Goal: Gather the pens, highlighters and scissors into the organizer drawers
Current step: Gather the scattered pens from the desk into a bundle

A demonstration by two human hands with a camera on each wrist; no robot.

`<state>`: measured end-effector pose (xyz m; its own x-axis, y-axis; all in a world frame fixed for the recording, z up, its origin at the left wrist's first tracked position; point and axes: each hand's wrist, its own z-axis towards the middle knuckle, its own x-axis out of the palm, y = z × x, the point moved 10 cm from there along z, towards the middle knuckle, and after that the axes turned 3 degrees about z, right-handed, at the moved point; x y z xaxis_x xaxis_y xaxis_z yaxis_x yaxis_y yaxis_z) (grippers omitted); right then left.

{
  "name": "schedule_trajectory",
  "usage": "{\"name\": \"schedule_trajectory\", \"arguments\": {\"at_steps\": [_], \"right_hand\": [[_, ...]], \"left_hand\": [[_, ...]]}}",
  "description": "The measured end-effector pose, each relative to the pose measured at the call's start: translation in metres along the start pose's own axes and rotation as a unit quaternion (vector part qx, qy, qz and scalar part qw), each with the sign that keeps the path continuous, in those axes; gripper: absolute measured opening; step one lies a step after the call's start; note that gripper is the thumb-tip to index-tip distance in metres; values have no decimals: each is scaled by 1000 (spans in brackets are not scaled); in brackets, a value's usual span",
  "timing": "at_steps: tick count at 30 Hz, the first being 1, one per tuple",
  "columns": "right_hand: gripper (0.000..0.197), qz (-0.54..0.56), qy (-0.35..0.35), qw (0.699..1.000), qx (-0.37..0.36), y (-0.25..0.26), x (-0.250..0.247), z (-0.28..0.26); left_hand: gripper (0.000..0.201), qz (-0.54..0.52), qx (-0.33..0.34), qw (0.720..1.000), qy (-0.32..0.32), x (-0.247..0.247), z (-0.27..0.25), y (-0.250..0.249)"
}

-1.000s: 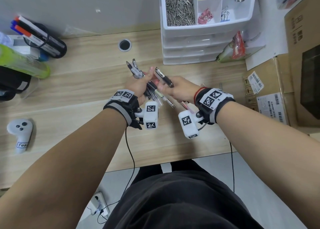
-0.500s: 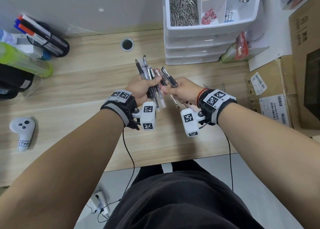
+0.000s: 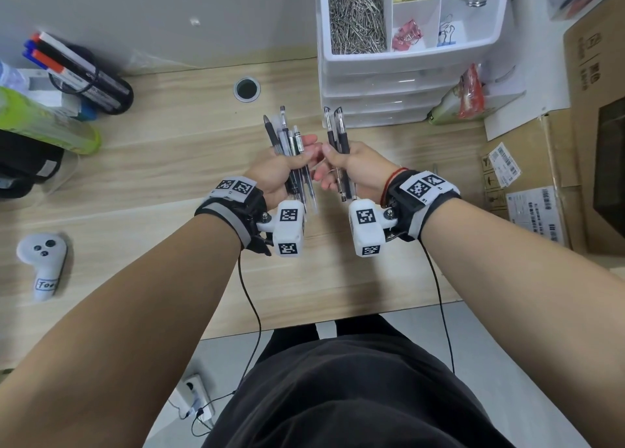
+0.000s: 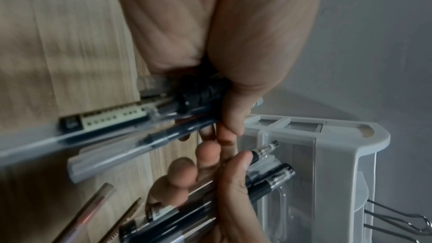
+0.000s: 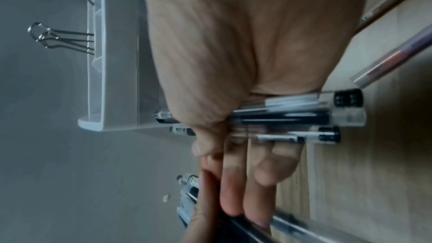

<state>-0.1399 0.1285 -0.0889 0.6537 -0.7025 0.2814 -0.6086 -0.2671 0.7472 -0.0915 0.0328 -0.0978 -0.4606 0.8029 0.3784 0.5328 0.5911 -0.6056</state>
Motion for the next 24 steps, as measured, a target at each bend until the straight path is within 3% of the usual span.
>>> {"name": "schedule_trajectory", "arguments": {"at_steps": [5, 12, 18, 20, 24], "right_hand": [[27, 34, 2, 999, 20, -5, 0, 0], [19, -108, -8, 994, 33, -6, 3, 9], [18, -88, -17, 995, 49, -5, 0, 13], [30, -80, -10, 995, 55, -5, -3, 12], [21, -94, 4, 993, 65, -1, -3, 9]], "left_hand": [[21, 3, -14, 1000, -5, -2, 0, -1], [37, -29, -43, 998, -24, -6, 5, 3], [22, -41, -48, 998, -18, -6, 4, -2], [18, -43, -35, 998, -27, -11, 6, -4], [11, -3, 3, 997, -75, -20, 7, -9]]}}
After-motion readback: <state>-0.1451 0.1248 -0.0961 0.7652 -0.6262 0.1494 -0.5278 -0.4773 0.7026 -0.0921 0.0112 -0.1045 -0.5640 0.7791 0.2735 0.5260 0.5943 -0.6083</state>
